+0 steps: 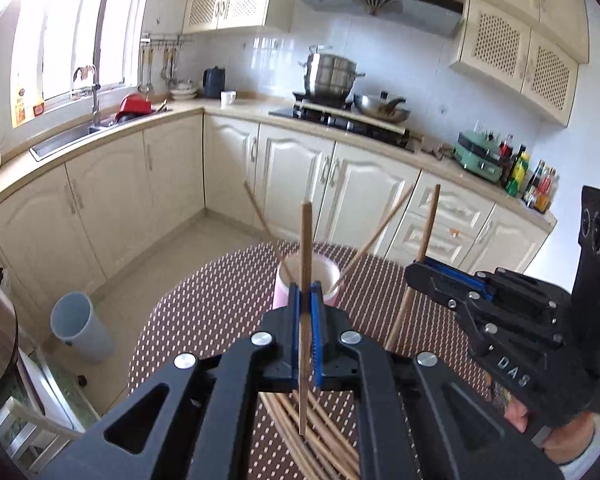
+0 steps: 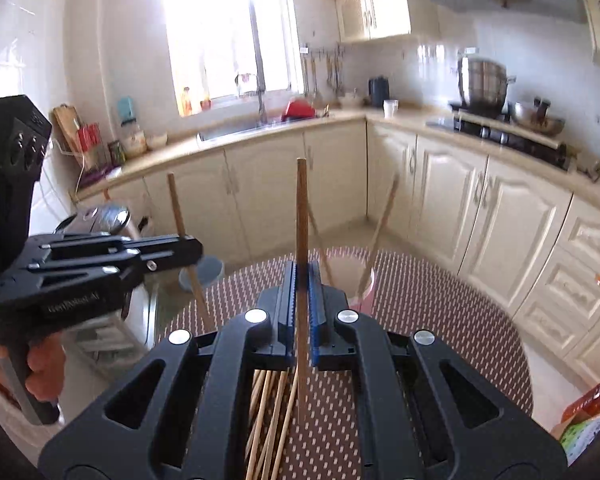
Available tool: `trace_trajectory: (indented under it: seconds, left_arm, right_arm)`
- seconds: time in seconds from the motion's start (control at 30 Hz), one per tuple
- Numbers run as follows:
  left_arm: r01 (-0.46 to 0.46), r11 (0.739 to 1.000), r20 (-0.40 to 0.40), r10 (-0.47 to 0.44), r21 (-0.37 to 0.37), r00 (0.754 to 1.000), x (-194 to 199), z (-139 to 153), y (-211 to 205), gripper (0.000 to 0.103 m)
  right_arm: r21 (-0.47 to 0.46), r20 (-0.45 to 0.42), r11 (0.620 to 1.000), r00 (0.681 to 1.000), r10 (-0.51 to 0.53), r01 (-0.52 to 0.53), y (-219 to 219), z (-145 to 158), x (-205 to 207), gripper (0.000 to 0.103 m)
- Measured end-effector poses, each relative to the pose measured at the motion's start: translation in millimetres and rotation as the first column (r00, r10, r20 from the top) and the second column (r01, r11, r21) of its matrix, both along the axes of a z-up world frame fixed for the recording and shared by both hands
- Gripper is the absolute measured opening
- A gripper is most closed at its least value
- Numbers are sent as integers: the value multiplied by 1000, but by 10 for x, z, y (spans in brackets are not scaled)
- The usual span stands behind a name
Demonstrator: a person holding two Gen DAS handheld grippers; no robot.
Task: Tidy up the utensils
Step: 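Carry the chopstick over the pink cup and release it with the right gripper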
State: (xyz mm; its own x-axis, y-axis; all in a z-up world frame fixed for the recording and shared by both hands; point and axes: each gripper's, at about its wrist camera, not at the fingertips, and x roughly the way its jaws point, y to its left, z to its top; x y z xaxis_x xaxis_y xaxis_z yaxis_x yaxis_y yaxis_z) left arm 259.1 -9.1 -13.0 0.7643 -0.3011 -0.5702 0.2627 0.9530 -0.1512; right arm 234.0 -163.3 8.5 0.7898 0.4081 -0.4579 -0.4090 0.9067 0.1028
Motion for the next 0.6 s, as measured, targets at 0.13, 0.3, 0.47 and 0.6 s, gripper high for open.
trace_trajectory:
  seconds: [0.13, 0.3, 0.47, 0.6]
  left_arm:
    - [-10, 1000, 63, 11, -21, 998, 108, 211, -67, 6]
    - [-17, 1000, 127, 19, -22, 992, 264, 434, -201, 6]
    - [-39, 998, 195, 49, -55, 980, 428, 580, -283, 6]
    - [-69, 994, 232, 87, -86, 969, 542, 631, -273, 6]
  right_arm:
    - [22, 70, 1000, 997, -20, 19, 85, 185, 89, 6]
    - [53, 139, 997, 989, -57, 50, 105, 326, 204, 6]
    - [79, 200, 994, 975, -96, 81, 106, 414, 352, 6]
    - [88, 226, 991, 967, -117, 99, 73, 419, 437, 6]
